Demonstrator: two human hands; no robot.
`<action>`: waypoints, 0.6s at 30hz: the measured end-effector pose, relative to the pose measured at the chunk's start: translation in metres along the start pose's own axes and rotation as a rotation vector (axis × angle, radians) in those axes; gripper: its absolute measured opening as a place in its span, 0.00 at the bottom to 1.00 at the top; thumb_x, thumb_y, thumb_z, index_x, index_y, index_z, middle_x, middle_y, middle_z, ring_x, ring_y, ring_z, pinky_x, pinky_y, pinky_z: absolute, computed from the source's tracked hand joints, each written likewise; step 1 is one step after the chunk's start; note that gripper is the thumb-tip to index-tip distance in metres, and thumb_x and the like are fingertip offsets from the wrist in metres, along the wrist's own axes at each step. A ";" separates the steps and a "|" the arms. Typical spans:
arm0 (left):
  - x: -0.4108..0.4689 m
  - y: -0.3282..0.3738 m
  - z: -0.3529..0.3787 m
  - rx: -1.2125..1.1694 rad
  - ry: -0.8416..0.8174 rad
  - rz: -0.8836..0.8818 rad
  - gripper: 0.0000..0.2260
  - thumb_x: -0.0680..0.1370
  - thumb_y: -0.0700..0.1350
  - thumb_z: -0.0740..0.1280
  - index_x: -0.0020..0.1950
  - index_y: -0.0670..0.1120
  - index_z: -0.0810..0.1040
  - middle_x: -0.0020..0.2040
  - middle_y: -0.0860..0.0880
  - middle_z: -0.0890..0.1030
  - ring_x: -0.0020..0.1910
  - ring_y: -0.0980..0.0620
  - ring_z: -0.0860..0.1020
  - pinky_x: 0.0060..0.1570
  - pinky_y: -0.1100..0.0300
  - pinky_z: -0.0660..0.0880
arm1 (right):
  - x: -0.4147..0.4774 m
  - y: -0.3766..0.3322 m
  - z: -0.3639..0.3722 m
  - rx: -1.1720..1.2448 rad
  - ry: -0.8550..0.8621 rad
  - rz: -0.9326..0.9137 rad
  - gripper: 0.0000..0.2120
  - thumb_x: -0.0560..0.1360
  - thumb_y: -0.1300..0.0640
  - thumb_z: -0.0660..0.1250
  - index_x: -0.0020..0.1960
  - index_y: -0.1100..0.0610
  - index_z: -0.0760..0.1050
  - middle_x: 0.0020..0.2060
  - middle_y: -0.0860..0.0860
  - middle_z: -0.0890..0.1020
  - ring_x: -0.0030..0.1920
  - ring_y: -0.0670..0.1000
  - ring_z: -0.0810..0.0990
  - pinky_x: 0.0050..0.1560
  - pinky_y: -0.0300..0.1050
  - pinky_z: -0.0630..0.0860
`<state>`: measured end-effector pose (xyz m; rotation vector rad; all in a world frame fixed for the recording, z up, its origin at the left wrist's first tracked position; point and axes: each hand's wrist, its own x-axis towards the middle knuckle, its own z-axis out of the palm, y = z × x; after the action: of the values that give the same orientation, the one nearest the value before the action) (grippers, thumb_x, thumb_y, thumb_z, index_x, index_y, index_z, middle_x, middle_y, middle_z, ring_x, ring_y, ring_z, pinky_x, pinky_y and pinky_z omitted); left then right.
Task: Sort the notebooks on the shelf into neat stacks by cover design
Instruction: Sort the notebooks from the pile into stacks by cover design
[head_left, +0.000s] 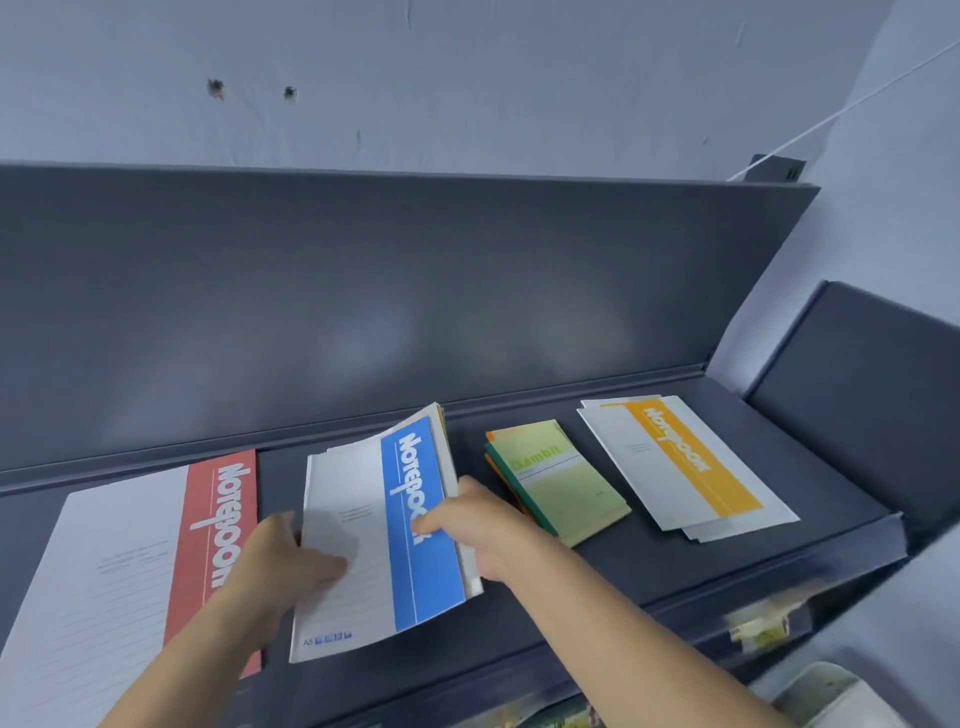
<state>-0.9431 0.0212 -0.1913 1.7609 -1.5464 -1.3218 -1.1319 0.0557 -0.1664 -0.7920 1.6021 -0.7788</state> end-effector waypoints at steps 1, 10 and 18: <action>0.000 0.000 0.000 -0.022 -0.005 0.006 0.11 0.71 0.31 0.70 0.52 0.38 0.78 0.47 0.41 0.84 0.43 0.41 0.83 0.43 0.46 0.81 | -0.001 -0.001 -0.001 0.009 -0.001 -0.024 0.17 0.74 0.63 0.68 0.61 0.57 0.68 0.57 0.54 0.79 0.51 0.54 0.80 0.48 0.49 0.78; -0.023 0.067 0.080 -0.241 -0.135 0.312 0.13 0.76 0.46 0.71 0.59 0.51 0.75 0.54 0.54 0.83 0.50 0.52 0.83 0.50 0.50 0.80 | -0.033 -0.009 -0.126 0.150 0.146 -0.205 0.14 0.72 0.61 0.71 0.57 0.58 0.76 0.50 0.54 0.84 0.49 0.55 0.84 0.50 0.54 0.80; -0.006 0.096 0.166 0.607 -0.086 0.539 0.20 0.81 0.58 0.56 0.71 0.55 0.67 0.72 0.56 0.66 0.66 0.50 0.67 0.64 0.55 0.66 | -0.040 0.022 -0.272 0.185 0.359 -0.116 0.10 0.75 0.63 0.68 0.56 0.61 0.78 0.49 0.57 0.85 0.48 0.58 0.83 0.50 0.54 0.79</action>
<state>-1.1338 0.0425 -0.1838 1.4164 -2.4327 -0.7088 -1.3957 0.1203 -0.1218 -0.6392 1.7773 -1.1876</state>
